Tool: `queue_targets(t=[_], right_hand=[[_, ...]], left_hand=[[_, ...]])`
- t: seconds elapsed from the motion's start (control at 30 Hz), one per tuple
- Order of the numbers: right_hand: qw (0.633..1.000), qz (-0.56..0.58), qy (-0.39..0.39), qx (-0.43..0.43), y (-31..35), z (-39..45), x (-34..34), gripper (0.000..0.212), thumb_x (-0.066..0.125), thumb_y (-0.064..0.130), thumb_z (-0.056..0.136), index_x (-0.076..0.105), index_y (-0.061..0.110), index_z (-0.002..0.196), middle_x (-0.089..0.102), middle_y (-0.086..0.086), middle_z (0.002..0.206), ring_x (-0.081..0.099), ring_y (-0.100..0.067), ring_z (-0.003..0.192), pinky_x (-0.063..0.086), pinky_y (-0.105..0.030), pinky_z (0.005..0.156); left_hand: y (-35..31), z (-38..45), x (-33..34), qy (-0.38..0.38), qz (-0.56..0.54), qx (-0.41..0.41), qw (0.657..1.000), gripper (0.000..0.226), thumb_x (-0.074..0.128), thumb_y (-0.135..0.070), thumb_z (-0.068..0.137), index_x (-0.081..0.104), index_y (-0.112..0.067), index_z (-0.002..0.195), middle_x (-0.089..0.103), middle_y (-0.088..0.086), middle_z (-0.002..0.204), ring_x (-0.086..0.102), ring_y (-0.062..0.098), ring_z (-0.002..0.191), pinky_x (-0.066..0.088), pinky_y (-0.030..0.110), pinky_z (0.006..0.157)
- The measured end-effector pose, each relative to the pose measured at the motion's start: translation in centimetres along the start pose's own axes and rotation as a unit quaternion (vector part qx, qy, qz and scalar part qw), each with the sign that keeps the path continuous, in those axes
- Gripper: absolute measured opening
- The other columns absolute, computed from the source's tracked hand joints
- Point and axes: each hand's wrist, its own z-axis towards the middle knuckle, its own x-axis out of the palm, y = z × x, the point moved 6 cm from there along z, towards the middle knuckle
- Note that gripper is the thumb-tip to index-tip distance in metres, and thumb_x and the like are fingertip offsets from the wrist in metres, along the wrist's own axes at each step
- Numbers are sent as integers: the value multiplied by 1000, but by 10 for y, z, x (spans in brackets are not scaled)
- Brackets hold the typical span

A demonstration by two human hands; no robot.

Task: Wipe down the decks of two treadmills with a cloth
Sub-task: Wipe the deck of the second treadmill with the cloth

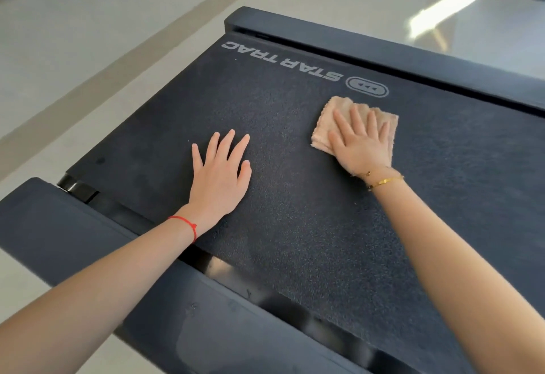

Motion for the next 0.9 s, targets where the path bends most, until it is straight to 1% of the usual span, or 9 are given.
queue_targets(t=[0.13, 0.23, 0.33, 0.47, 0.53, 0.6, 0.73, 0.83, 0.9], right_hand=[[995, -15, -24, -91, 18, -70, 4, 57, 14, 56, 101, 10, 43, 156, 1, 7, 167, -4, -29, 153, -8, -51, 122], [995, -9, -19, -101, 2, -109, 3, 58, 12, 58, 99, 11, 44, 156, 4, 10, 166, -2, -26, 153, -7, -48, 123], [999, -8, -30, -45, -40, -119, -2, 58, 14, 58, 99, 12, 45, 155, 4, 11, 166, -3, -24, 153, -5, -47, 123], [996, -9, -41, 83, -105, -93, -16, 56, 18, 56, 102, 12, 44, 156, 2, 7, 167, -3, -26, 153, -6, -50, 122], [990, 4, -29, 135, -119, -68, -20, 57, 17, 56, 102, 10, 43, 156, 0, 5, 167, -6, -29, 153, -9, -52, 121], [989, 6, -23, 147, -114, -48, -19, 58, 15, 55, 101, 9, 41, 157, -2, 2, 167, -8, -32, 152, -12, -55, 120], [997, 1, -20, 68, -79, -48, -14, 56, 15, 54, 103, 8, 41, 157, -1, 4, 167, -7, -31, 152, -11, -55, 120], [999, 0, -36, 1, -66, -88, -9, 55, 14, 56, 102, 9, 45, 156, 2, 8, 167, -5, -27, 153, -7, -51, 122], [999, -3, -49, -6, -75, -113, -9, 55, 14, 57, 101, 10, 47, 155, 6, 10, 166, -2, -26, 153, -5, -49, 123]], left_hand=[[-14, 5, 4, 17, -13, 11, 1000, 55, 28, -39, 104, 17, -31, 158, 13, -1, 165, 2, 22, 154, 1, 62, 120], [-40, 8, 6, 22, -19, 41, 999, 55, 28, -38, 104, 17, -29, 158, 13, -1, 166, 2, 22, 154, 2, 62, 120], [-65, 11, 9, 26, -17, 76, 997, 56, 27, -38, 104, 16, -28, 158, 13, -1, 166, 2, 23, 154, 2, 62, 120], [-91, 15, 17, 37, -23, 97, 994, 57, 26, -41, 103, 15, -29, 158, 11, -1, 166, 1, 24, 153, 1, 63, 119], [-97, 16, 20, 35, -24, 95, 995, 58, 26, -42, 103, 15, -28, 158, 12, -1, 166, 1, 25, 153, 1, 64, 119], [-100, 16, 21, 31, -21, 94, 995, 58, 26, -41, 102, 16, -27, 158, 13, -1, 166, 2, 25, 153, 1, 64, 119], [-100, 15, 22, 26, -16, 93, 995, 60, 23, -43, 100, 16, -28, 158, 14, -1, 165, 4, 24, 153, 2, 63, 120], [-98, 15, 23, 24, -15, 92, 995, 59, 25, -43, 102, 14, -29, 158, 12, -1, 166, 3, 23, 154, 3, 62, 120], [-97, 15, 23, 23, -20, 93, 995, 59, 23, -44, 101, 14, -29, 158, 12, -2, 166, 1, 22, 154, 2, 61, 121]])
